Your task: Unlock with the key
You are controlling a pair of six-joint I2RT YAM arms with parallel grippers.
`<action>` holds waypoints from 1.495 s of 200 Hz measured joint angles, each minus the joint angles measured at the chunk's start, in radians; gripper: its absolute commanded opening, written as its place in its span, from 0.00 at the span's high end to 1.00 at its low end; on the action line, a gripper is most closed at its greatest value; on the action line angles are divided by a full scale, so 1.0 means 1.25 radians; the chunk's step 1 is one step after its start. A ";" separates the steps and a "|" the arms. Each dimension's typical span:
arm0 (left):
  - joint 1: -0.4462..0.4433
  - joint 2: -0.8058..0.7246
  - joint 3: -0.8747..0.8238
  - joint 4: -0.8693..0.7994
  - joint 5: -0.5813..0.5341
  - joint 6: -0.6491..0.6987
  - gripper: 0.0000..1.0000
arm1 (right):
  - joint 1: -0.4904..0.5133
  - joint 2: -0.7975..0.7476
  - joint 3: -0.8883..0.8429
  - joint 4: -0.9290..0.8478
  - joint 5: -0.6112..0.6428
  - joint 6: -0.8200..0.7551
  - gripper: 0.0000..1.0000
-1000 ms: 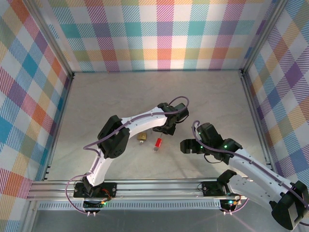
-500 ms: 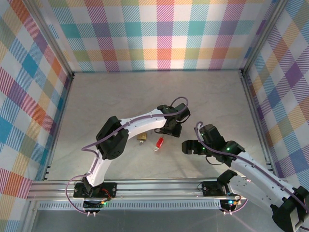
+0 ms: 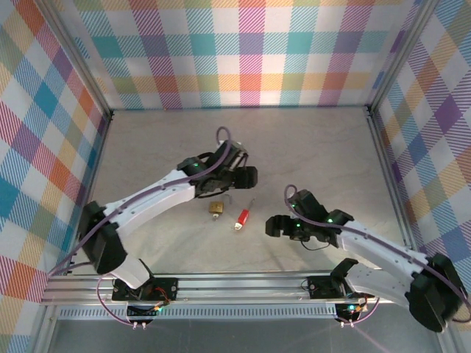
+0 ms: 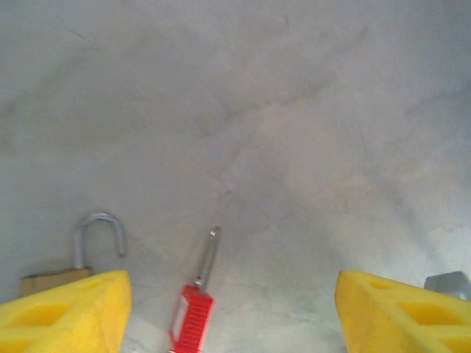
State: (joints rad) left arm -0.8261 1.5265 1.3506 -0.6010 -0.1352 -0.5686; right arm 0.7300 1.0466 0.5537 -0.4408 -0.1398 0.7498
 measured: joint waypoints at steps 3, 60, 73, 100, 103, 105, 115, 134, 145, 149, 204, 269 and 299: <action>0.003 -0.011 -0.010 0.003 -0.005 0.000 0.26 | 0.005 0.016 0.010 0.002 0.000 0.004 0.18; 0.014 -0.225 -0.175 0.001 -0.074 0.012 0.23 | 0.050 0.315 0.229 0.050 0.021 0.089 0.24; 0.014 -0.272 -0.197 0.002 -0.085 0.013 0.22 | 0.052 0.362 0.265 0.046 0.028 0.101 0.26; 0.014 -0.336 -0.231 0.001 -0.097 0.013 0.21 | 0.056 0.438 0.324 0.044 0.038 0.117 0.29; 0.014 -0.341 -0.234 0.001 -0.097 0.013 0.21 | 0.057 0.446 0.330 0.043 0.038 0.118 0.29; 0.014 -0.345 -0.237 0.002 -0.097 0.013 0.21 | 0.058 0.450 0.333 0.043 0.038 0.119 0.30; 0.014 -0.357 -0.247 0.000 -0.097 0.013 0.21 | 0.060 0.477 0.355 0.038 0.042 0.123 0.31; 0.014 -0.377 -0.267 -0.001 -0.097 0.013 0.21 | 0.071 0.516 0.385 0.030 0.043 0.130 0.32; 0.014 -0.386 -0.275 -0.005 -0.100 0.014 0.21 | 0.078 0.534 0.400 0.018 0.049 0.134 0.34; 0.014 -0.391 -0.278 -0.005 -0.103 0.015 0.21 | 0.080 0.542 0.406 0.013 0.049 0.136 0.34; 0.014 -0.433 -0.304 -0.021 -0.112 0.016 0.20 | 0.107 0.590 0.440 -0.021 0.061 0.156 0.57; 0.014 -0.421 -0.304 -0.022 -0.114 0.019 0.23 | 0.108 0.566 0.407 -0.034 0.068 0.156 0.92; 0.014 -0.389 -0.304 0.009 -0.060 0.012 0.22 | 0.108 0.477 0.308 -0.019 0.075 0.121 1.00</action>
State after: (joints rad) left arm -0.8082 1.0405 0.9703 -0.5900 -0.2096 -0.5537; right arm 0.8654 1.6424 0.9390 -0.4641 -0.0456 0.9012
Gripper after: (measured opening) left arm 0.774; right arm 0.214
